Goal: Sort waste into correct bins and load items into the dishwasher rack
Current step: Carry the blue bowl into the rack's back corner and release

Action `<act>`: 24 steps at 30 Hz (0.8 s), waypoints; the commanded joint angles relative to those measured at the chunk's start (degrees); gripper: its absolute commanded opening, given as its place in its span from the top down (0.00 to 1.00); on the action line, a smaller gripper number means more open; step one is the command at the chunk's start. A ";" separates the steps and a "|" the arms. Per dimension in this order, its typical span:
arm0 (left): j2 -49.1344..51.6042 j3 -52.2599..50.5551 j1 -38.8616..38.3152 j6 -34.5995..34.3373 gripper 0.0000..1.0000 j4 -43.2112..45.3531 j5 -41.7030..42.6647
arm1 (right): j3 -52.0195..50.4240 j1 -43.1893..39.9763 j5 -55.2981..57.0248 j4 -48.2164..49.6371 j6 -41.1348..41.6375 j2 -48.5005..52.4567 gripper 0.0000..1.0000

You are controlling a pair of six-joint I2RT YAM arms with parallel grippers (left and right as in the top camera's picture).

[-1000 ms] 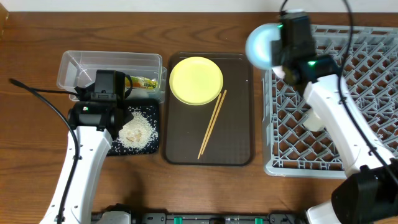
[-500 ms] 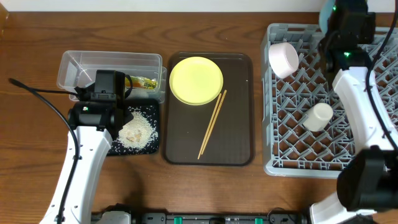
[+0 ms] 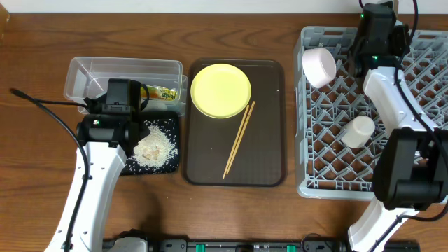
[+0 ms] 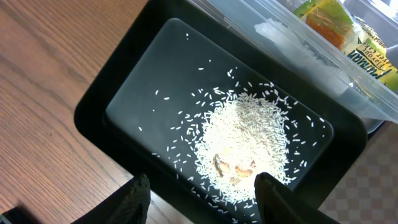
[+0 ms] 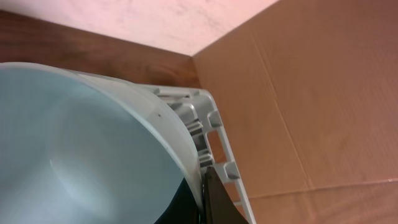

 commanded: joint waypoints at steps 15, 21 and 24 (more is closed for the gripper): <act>-0.31 0.00 0.28 -0.28 0.43 1.11 1.25 | 0.07 2.80 4.17 -6.86 6.32 3.30 0.99; -0.31 0.00 0.28 -0.28 0.43 1.11 1.25 | 0.07 4.04 4.20 -12.66 11.17 3.30 0.99; -0.31 0.00 0.28 -0.28 0.43 1.09 1.25 | 0.07 4.55 4.17 -15.91 14.73 3.28 0.99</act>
